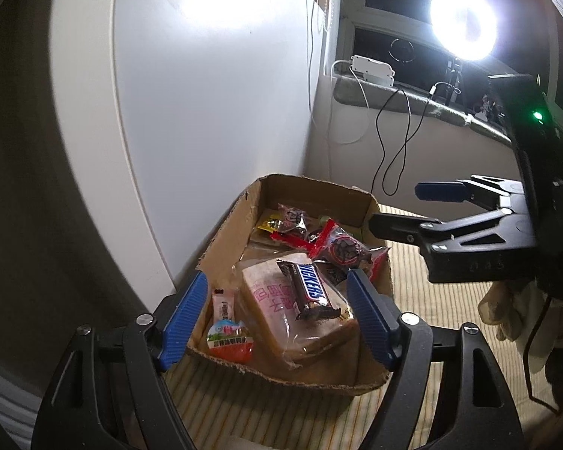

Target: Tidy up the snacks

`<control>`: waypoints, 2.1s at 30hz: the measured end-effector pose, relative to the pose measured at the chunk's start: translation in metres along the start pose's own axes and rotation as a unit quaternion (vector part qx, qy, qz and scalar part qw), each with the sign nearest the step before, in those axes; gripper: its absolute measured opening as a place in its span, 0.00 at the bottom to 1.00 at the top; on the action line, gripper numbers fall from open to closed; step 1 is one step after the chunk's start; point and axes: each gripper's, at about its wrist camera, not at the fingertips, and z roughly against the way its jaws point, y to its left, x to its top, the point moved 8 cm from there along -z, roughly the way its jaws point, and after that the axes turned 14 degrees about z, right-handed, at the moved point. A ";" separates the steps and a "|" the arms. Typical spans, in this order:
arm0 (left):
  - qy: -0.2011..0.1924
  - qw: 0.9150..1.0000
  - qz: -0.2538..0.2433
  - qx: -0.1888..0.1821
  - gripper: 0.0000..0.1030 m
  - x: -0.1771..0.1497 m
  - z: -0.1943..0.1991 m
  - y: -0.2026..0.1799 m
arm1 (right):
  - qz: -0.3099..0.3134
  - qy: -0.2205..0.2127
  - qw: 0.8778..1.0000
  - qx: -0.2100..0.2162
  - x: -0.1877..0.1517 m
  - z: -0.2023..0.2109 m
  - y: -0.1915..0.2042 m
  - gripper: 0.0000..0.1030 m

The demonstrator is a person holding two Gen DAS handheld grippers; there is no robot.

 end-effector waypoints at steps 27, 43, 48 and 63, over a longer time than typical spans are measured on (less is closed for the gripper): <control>-0.025 1.000 0.001 0.016 0.79 -0.007 0.030 0.000 | -0.023 -0.037 0.998 -0.049 -0.032 0.067 0.009 0.93; -0.027 1.000 -0.002 0.017 0.79 -0.010 0.035 -0.002 | -0.026 -0.038 0.998 -0.044 -0.037 0.071 0.014 0.93; -0.026 1.000 -0.002 0.016 0.79 -0.011 0.036 -0.003 | -0.028 -0.038 0.998 -0.044 -0.037 0.071 0.017 0.93; -0.029 0.999 -0.001 0.013 0.79 -0.013 0.040 -0.005 | -0.030 -0.037 0.998 -0.047 -0.038 0.074 0.020 0.93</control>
